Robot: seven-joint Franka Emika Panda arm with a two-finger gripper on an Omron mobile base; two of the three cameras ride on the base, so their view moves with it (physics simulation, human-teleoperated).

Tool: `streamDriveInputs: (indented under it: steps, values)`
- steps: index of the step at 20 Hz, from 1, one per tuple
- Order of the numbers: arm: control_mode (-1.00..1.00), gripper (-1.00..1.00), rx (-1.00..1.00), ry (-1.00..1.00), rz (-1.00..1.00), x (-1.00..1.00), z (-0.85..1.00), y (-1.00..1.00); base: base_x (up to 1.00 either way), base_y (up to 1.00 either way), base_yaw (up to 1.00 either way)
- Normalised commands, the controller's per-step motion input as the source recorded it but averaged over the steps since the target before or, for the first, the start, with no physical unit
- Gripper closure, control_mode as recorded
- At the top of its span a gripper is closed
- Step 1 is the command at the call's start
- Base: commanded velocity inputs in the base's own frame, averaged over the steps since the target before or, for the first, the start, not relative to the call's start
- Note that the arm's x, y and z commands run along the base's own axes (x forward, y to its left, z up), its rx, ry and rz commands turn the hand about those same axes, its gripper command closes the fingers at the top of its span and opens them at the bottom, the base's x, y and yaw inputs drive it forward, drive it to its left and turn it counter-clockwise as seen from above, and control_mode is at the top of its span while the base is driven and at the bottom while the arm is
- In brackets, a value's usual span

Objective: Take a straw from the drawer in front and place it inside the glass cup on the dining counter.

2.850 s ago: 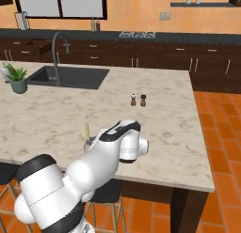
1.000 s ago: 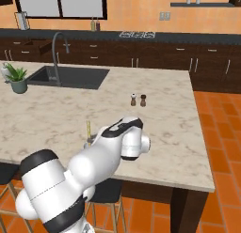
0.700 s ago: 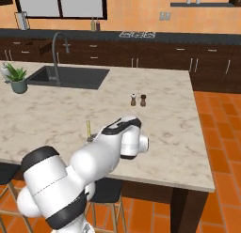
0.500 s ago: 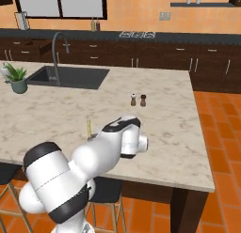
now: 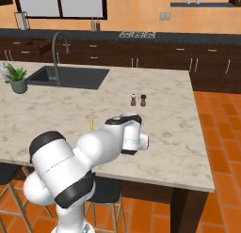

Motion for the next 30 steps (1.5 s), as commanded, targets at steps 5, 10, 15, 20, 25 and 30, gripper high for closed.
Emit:
streamDriveInputs:
  steps: [5,10,15,20,25,30]
  values:
    - [-1.0,1.0,0.0,0.0,0.0,0.19,-0.04,0.0,0.0,0.0,0.0]
    - [-1.0,1.0,0.0,-0.03,0.0,0.12,-0.22,0.0,0.0,0.0,0.0]
    - [-1.0,1.0,0.0,0.0,0.0,0.1,-0.26,0.0,0.0,0.0,0.0]
    - [-1.0,1.0,0.0,0.0,0.0,0.05,-0.24,0.0,0.0,0.0,0.0]
    - [-1.0,1.0,0.0,0.0,0.0,0.02,-0.16,0.0,0.0,0.0,0.0]
    - [-1.0,1.0,0.0,0.0,0.0,0.0,-0.12,0.0,0.0,0.0,0.0]
